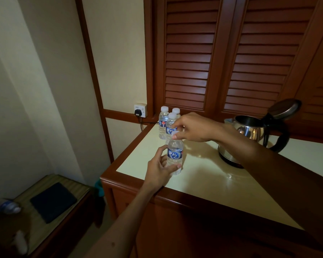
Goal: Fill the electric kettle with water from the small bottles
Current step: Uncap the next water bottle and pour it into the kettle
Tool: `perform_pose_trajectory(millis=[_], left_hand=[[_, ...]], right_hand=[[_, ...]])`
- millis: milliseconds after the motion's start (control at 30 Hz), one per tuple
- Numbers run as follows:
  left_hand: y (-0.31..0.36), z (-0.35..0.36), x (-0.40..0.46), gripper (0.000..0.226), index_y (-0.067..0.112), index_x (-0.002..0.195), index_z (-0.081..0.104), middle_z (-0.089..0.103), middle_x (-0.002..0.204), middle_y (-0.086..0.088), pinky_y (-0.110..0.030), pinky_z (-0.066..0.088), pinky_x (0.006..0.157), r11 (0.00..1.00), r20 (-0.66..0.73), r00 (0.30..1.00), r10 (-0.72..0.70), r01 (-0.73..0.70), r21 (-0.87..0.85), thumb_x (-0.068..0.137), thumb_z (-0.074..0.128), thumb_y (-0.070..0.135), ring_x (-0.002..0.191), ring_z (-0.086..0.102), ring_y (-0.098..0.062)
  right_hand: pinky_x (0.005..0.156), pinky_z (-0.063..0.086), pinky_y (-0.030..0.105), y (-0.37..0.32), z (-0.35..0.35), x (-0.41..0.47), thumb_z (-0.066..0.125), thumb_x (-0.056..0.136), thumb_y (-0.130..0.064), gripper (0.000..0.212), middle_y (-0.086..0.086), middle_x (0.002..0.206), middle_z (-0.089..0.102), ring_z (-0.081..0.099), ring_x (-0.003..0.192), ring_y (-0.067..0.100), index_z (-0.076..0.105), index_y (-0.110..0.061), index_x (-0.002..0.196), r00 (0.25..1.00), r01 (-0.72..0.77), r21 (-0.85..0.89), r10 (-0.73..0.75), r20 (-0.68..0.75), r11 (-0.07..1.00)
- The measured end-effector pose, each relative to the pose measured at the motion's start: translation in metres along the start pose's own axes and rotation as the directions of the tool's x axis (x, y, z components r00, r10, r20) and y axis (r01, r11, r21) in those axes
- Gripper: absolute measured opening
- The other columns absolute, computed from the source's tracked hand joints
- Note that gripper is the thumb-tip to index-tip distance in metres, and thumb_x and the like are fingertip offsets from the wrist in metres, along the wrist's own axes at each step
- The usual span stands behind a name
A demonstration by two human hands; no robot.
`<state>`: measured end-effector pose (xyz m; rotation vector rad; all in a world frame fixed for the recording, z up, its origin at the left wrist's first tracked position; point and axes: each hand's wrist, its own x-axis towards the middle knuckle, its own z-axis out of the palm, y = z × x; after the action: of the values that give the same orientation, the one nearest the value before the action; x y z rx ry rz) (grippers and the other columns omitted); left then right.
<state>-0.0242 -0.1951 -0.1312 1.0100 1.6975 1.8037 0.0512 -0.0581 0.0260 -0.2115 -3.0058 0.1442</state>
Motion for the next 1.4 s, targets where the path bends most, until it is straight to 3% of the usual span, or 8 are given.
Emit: perform_pose_trajectory(millis=[100,200,367,533,633,967,1200,1400], left_hand=[[0.001,0.0,0.0,0.065,0.027,0.133,0.047,0.072,0.104,0.01,-0.021,0.057,0.076,1.0,0.002,1.0,0.004,-0.005,0.027,0.08,0.078,0.005,0.094,0.071,-0.007],[0.002,0.0,-0.001,0.065,0.031,0.13,0.047,0.072,0.101,0.014,-0.021,0.057,0.078,1.0,0.001,1.0,0.005,-0.005,0.028,0.08,0.079,0.005,0.093,0.071,-0.005],[0.001,0.0,-0.001,0.066,0.031,0.131,0.047,0.073,0.106,0.009,-0.025,0.058,0.081,1.0,0.004,1.0,0.0,0.0,0.014,0.08,0.079,0.006,0.096,0.071,-0.009],[0.001,-0.001,-0.001,0.063,0.032,0.129,0.047,0.074,0.1,0.011,-0.022,0.057,0.077,1.0,0.006,1.0,0.007,-0.007,0.01,0.081,0.078,0.005,0.094,0.072,-0.009],[0.0,0.0,0.0,0.064,0.03,0.132,0.046,0.073,0.105,0.009,-0.023,0.057,0.079,1.0,0.017,1.0,0.011,-0.011,0.026,0.081,0.078,0.006,0.096,0.071,-0.009],[0.0,0.001,0.0,0.066,0.028,0.134,0.044,0.072,0.109,0.005,-0.018,0.055,0.077,0.999,0.016,1.0,0.018,-0.019,0.05,0.082,0.077,0.006,0.097,0.071,-0.007],[-0.002,0.0,0.0,0.066,0.027,0.137,0.043,0.071,0.11,0.007,-0.022,0.057,0.081,0.998,0.023,1.0,0.013,-0.014,0.065,0.083,0.076,0.009,0.099,0.07,-0.009],[-0.003,0.0,0.001,0.067,0.026,0.139,0.043,0.072,0.114,-0.001,-0.022,0.056,0.081,0.995,0.019,0.999,0.027,-0.028,0.091,0.083,0.077,0.011,0.1,0.07,-0.01]], right_hand=[[0.068,0.047,0.037,-0.006,0.003,0.0,0.065,0.087,-0.038,0.025,-0.009,0.071,0.05,0.054,0.075,0.018,0.053,-0.026,0.069,1.0,-0.016,-0.026,0.016,0.0,1.0],[0.067,0.049,0.043,-0.008,0.006,0.0,0.062,0.09,-0.03,0.036,-0.004,0.066,0.044,0.052,0.07,0.024,0.045,-0.022,0.06,1.0,-0.005,-0.075,0.005,0.005,0.997],[0.073,0.049,0.048,-0.006,0.009,0.0,0.057,0.083,-0.006,0.015,0.006,0.084,0.058,0.054,0.082,0.025,0.056,-0.02,0.082,0.995,0.097,-0.079,-0.095,0.027,0.992],[0.084,0.047,0.038,0.004,0.018,-0.001,0.057,0.081,0.003,0.036,0.001,0.109,0.064,0.055,0.1,0.018,0.065,-0.019,0.109,0.989,0.14,0.023,-0.139,-0.055,0.99],[0.082,0.035,0.025,0.008,0.02,-0.007,0.055,0.084,0.005,0.04,0.0,0.116,0.062,0.05,0.102,0.011,0.065,-0.016,0.115,0.988,0.125,0.107,-0.114,-0.105,0.986],[0.083,0.041,0.025,0.006,0.02,-0.008,0.05,0.081,0.006,0.043,-0.005,0.114,0.063,0.053,0.104,0.009,0.067,-0.019,0.111,0.992,0.107,0.219,-0.088,-0.095,0.97],[0.081,0.044,0.028,0.001,0.023,-0.003,0.064,0.088,-0.012,0.017,-0.005,0.104,0.064,0.055,0.098,0.01,0.071,-0.019,0.102,0.988,0.086,0.257,-0.049,-0.15,0.962],[0.073,0.038,0.01,-0.001,0.015,0.0,0.066,0.083,-0.003,0.029,-0.006,0.106,0.065,0.056,0.095,0.004,0.071,-0.019,0.106,0.953,0.1,0.298,-0.006,-0.303,0.949]])
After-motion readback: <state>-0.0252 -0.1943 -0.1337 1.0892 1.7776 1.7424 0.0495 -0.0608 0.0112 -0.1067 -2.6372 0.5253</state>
